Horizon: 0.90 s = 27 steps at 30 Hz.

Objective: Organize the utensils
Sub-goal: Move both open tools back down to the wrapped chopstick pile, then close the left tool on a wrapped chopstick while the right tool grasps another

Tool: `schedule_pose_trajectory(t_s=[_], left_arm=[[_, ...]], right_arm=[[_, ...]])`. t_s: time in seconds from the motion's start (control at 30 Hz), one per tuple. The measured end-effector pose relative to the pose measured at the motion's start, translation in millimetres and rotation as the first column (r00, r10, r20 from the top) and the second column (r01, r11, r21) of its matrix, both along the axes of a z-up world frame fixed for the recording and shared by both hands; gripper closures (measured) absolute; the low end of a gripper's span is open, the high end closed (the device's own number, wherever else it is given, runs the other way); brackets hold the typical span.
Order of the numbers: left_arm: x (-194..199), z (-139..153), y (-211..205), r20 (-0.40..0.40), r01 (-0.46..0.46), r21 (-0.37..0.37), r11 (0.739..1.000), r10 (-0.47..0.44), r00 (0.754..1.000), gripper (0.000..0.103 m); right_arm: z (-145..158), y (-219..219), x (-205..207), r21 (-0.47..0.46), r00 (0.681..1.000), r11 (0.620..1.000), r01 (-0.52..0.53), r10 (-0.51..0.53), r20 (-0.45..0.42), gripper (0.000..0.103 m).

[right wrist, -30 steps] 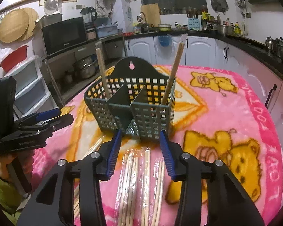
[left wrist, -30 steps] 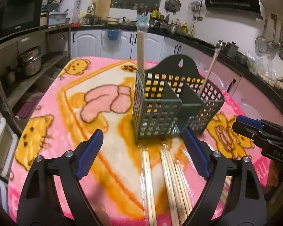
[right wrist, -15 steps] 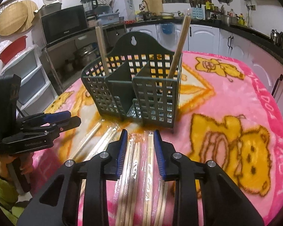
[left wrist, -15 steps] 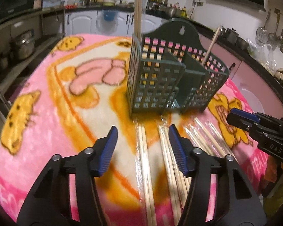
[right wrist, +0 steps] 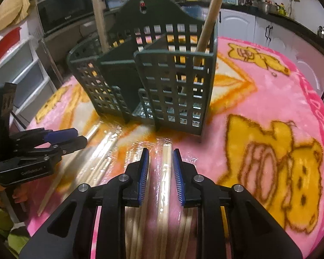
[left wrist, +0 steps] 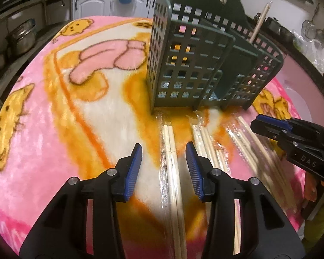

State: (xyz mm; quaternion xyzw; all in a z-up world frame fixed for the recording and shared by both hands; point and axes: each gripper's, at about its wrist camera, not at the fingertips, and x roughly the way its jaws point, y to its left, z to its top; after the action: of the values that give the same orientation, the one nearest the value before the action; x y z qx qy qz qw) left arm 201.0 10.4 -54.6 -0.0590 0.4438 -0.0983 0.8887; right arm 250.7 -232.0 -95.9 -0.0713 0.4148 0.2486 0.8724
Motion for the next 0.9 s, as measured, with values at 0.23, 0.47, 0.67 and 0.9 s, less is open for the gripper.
schedule_pose_trajectory(t_s=[0.23,0.47,0.67,0.9], left_arm=[[14.1,-3.5,-1.2,-0.012,0.000,0.037,0.999,0.001,1.000,0.068],[27.8,-4.9,-2.7,-0.015,-0.010,0.062,0.998,0.011,1.000,0.068],[35.9,-6.7,-5.2,-0.009,-0.013,0.084,0.996,0.014,1.000,0.068],[37.9,-7.0,-0.4,-0.010,-0.014,0.085,0.996,0.015,1.000,0.080]], right_arm=[[-15.1,8.3,18.3,-0.040,0.999,0.999,0.011,-0.013,-0.035,0.081],[-20.5,8.8,28.1,-0.021,0.998,1.000,0.020,-0.021,-0.064,0.081],[-20.3,3.5,31.3,0.000,0.997,1.000,0.022,-0.022,-0.077,0.087],[-15.4,-3.8,26.0,0.031,0.997,0.999,0.026,-0.024,-0.073,0.093]])
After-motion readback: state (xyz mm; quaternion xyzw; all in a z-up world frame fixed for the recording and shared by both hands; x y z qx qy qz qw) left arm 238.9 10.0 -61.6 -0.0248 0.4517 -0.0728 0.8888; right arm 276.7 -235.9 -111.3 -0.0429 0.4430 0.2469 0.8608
